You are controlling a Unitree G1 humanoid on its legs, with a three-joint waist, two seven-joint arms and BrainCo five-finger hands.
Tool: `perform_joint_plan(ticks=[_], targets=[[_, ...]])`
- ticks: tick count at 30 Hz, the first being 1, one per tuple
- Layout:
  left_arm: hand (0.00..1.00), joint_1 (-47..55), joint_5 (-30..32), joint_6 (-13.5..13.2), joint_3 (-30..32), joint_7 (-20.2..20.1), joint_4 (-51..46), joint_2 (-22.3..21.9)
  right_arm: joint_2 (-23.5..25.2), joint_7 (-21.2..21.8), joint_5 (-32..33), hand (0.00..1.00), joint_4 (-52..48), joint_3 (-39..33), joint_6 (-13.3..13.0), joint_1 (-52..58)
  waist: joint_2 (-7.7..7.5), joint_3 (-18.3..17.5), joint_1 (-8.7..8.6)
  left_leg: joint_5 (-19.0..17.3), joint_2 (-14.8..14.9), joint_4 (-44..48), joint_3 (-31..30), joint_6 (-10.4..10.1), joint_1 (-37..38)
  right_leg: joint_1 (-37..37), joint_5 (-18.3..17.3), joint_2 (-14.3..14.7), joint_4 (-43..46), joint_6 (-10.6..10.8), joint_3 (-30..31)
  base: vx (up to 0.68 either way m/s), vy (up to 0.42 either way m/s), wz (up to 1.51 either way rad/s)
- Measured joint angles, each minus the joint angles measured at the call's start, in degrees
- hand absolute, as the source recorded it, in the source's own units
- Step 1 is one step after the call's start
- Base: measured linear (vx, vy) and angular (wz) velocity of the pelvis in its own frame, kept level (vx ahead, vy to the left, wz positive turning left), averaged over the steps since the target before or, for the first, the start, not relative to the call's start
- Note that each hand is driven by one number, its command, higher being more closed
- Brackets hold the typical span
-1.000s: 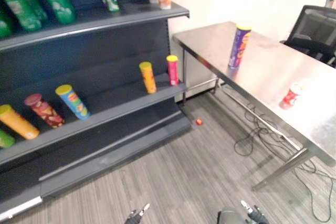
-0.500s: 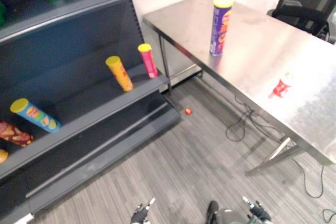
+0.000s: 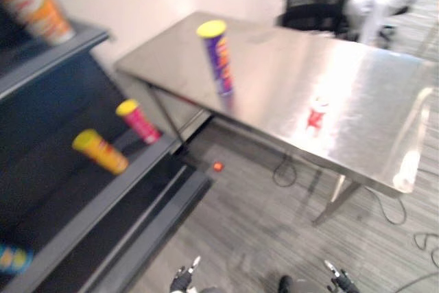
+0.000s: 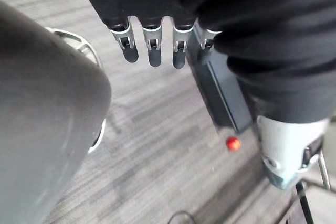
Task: Put the gum and the chips on the shelf.
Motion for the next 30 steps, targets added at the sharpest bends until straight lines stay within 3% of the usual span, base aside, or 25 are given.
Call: perform_joint_plan(ticks=[3, 4, 7, 9, 10, 11, 12, 14, 17, 20, 22, 24, 28, 30], targets=[[0.00, 0.35, -0.79, -0.17, 1.14, -0.10, -1.61, 0.26, 0.73, 0.18, -0.08, 0.00, -1.14, -0.42, 0.10, 1.56, -1.03, 0.35, 0.67, -8.43, 0.75, 0.02, -3.84, -1.08, -6.80, 2.27, -1.36, -1.12, -0.19, 1.02, 6.59, 0.20, 0.136, -1.15], [0.00, 0.43, -1.02, -0.23, 1.29, -0.16, -1.89, 0.17, 0.87, 0.18, -0.05, 0.00, -1.15, -0.65, 0.11, 1.73, -1.22, 0.44, 0.78, -9.19, 0.93, -1.85, -4.73, -1.19, -7.87, 2.58, -1.60, -1.47, -0.16, 1.44, 7.92, 0.20, 0.218, -1.12], [0.00, 0.94, -2.64, -0.85, 1.78, -0.16, -2.54, -0.14, 1.06, 0.35, -0.17, 0.00, -1.15, -0.65, 0.30, 1.99, -1.70, 0.24, 1.39, -9.92, 0.40, -22.83, -7.98, -1.58, -8.06, 3.33, -3.07, -3.67, 0.59, 4.95, 13.97, 0.20, 0.345, -0.99], [0.00, 1.22, -2.59, -0.84, 2.41, -0.12, -2.44, -0.47, 0.95, 0.40, -0.27, 0.00, -1.24, -0.29, 0.28, 2.04, -1.36, -0.07, 1.45, -6.31, -1.17, -41.94, -14.58, -0.88, -5.25, 2.91, -4.40, -4.95, 1.23, 8.95, 18.14, 0.26, 0.551, -0.84], [0.00, 1.61, -2.64, -0.84, 2.42, -0.14, -2.38, -0.96, 0.66, 0.42, -0.32, 0.00, -1.28, -0.27, 0.27, 2.11, -0.92, -0.35, 1.53, -4.29, -1.36, -44.73, -16.22, -3.56, -4.73, 2.70, -4.89, -5.02, 1.47, 10.06, 18.99, 0.23, 0.452, -0.53], [0.00, 1.68, -2.32, -0.98, 3.14, -0.14, -1.95, 0.42, 1.72, 0.67, -0.94, 0.00, -0.63, -0.47, 0.51, 2.45, -3.05, -1.89, 0.78, -5.59, -4.75, -45.04, -14.95, -6.81, -4.27, 2.36, -4.89, -8.08, 1.38, 11.71, 20.16, 0.19, 0.306, -0.28], [0.00, 1.81, -2.31, -1.04, 3.35, 0.04, -1.73, 0.83, 2.28, 0.98, -1.17, 0.00, -0.42, -0.60, 0.50, 2.52, -4.11, -2.54, 0.80, -6.05, -5.40, -44.82, -14.08, -7.04, -4.24, 1.95, -4.41, -8.13, 1.20, 12.05, 20.31, 0.22, 0.282, -0.24], [0.00, 1.99, -2.32, -1.18, 3.72, 0.01, -1.04, 1.55, 2.80, 1.65, -2.21, 0.00, 2.27, -1.17, 0.56, 1.91, -5.71, -3.79, 1.37, -8.70, -7.08, -42.86, -12.02, -6.21, -4.21, 1.88, -2.95, -8.23, -0.71, 10.53, 19.39, 0.21, 0.225, -0.41], [0.00, 1.44, -0.99, -1.11, 2.17, -0.03, 2.06, 2.79, 3.24, 1.87, -2.72, 0.00, 3.80, -4.24, 0.57, 0.84, -5.70, -5.45, 1.12, -10.64, -8.31, -43.09, -9.04, -4.68, -2.41, 2.57, 2.23, -9.23, -4.63, 10.19, 22.68, 0.16, 0.264, -0.51], [0.00, 1.35, 0.19, -1.09, 0.12, -0.01, 2.60, 3.78, 2.56, 2.00, -3.12, 0.00, 5.51, -5.46, 0.58, -0.81, -5.17, -5.61, 1.25, -10.62, -8.62, -45.36, -7.74, -4.57, -0.31, 1.36, 7.07, -9.08, -6.57, 9.95, 25.04, 0.09, 0.145, -0.74], [0.00, 1.35, 0.50, -0.92, -2.28, 0.02, 3.11, 4.11, 1.12, 1.54, -4.43, 0.00, 6.76, -5.42, 0.67, -2.06, -3.96, -5.53, 1.41, -10.34, -8.45, -48.03, -6.43, -4.15, 1.62, 0.79, 11.37, -9.04, -8.97, 9.89, 20.02, 0.06, 0.078, -0.90], [0.00, 1.36, 1.68, -0.74, -3.88, 0.01, 3.07, 4.35, 0.10, 1.10, -5.30, 0.00, 7.71, -5.49, 0.70, -2.02, -3.42, -5.68, 1.43, -10.00, -8.77, -49.49, -5.69, -3.69, 2.88, 1.12, 12.72, -9.31, -10.34, 9.68, 15.29, 0.02, 0.040, -0.55], [0.00, 1.35, 2.53, -0.71, -6.08, 0.00, 3.08, 4.77, -0.62, 0.15, -5.36, 0.00, 8.27, -7.34, 0.96, -1.12, -2.85, -5.77, 1.42, -9.49, -9.27, -50.70, -5.93, -3.66, 3.61, 1.36, 12.73, -9.62, -11.68, 9.66, 14.63, -0.02, -0.012, -0.16], [0.00, 1.36, 2.57, -0.68, -6.15, -0.01, 3.12, 4.83, -0.66, -0.18, -5.61, 0.00, 9.15, -9.87, 0.98, -1.20, -2.85, -5.79, 1.43, -7.60, -9.50, -53.34, -6.23, -4.06, 4.08, 1.37, 12.72, -9.62, -12.97, 9.67, 12.53, -0.08, -0.084, 0.02]])
